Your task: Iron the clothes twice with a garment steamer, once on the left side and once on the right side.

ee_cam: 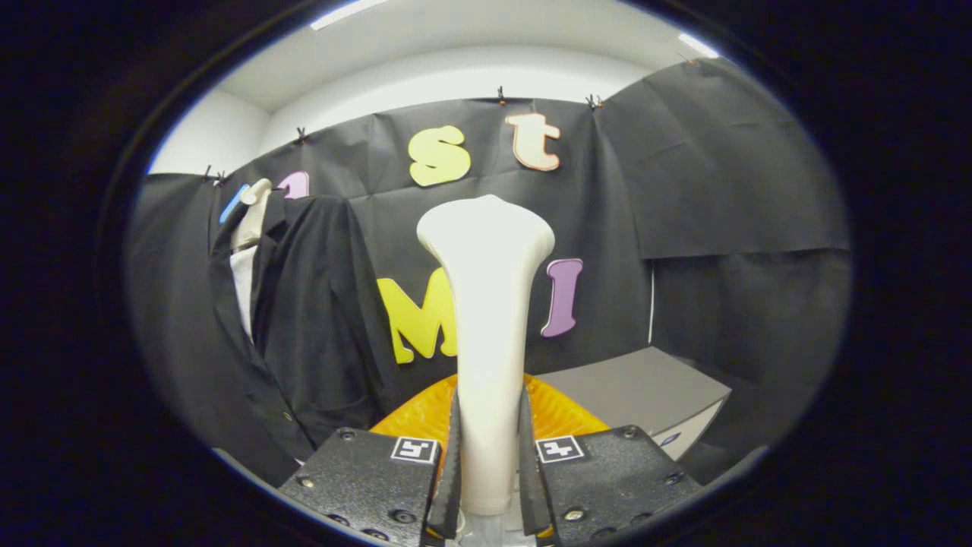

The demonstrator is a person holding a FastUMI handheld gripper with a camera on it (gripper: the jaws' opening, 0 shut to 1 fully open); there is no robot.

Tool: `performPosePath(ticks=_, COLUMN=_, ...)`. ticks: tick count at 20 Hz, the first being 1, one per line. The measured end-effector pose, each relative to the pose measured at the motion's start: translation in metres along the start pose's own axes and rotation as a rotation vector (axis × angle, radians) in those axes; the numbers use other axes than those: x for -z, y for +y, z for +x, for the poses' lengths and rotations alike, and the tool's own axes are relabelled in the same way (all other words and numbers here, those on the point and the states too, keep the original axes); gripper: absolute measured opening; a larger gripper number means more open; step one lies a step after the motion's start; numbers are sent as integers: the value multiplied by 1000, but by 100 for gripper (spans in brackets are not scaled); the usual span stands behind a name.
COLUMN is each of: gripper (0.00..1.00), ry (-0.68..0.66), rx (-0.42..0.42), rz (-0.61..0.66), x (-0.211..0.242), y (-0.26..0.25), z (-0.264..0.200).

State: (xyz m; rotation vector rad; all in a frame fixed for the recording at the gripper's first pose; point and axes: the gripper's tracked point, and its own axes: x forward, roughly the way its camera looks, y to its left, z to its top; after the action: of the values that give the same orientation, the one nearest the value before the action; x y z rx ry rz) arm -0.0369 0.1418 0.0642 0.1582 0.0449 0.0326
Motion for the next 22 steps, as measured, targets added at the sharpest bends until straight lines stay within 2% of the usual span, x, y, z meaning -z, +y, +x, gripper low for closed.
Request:
performPosePath(ticks=5, gripper=34, ry=-67, rx=8, rz=-26, x=-18, y=73, z=-9)
performPosePath(ticks=13, gripper=34, ry=-107, rx=-97, rz=-43, x=-42, y=174, z=13)
performPosePath(ticks=18, gripper=34, ry=-121, rx=-123, rz=-77, x=-35, y=214, z=24)
performPosePath(ticks=22, gripper=34, ry=-123, rx=-165, rz=-71, x=-25, y=229, z=13)
